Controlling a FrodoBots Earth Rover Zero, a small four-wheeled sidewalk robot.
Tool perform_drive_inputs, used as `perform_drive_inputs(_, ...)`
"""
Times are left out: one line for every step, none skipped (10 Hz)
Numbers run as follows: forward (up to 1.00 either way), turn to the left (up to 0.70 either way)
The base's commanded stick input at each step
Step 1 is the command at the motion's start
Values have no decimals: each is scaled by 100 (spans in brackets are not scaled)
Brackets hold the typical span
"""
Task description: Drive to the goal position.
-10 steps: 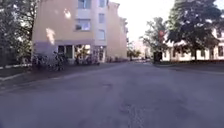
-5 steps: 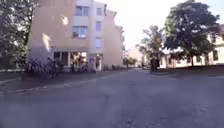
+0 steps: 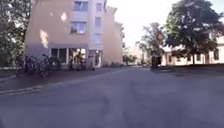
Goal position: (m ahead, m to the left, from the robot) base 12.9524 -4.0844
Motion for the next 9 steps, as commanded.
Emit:
perform_drive_inputs(70, -14)
perform_drive_inputs(70, -11)
perform_drive_inputs(70, -8)
perform_drive_inputs(70, -5)
perform_drive_inputs(70, -3)
perform_drive_inputs(70, 0)
perform_drive_inputs(70, 0)
perform_drive_inputs(70, 0)
perform_drive_inputs(70, 0)
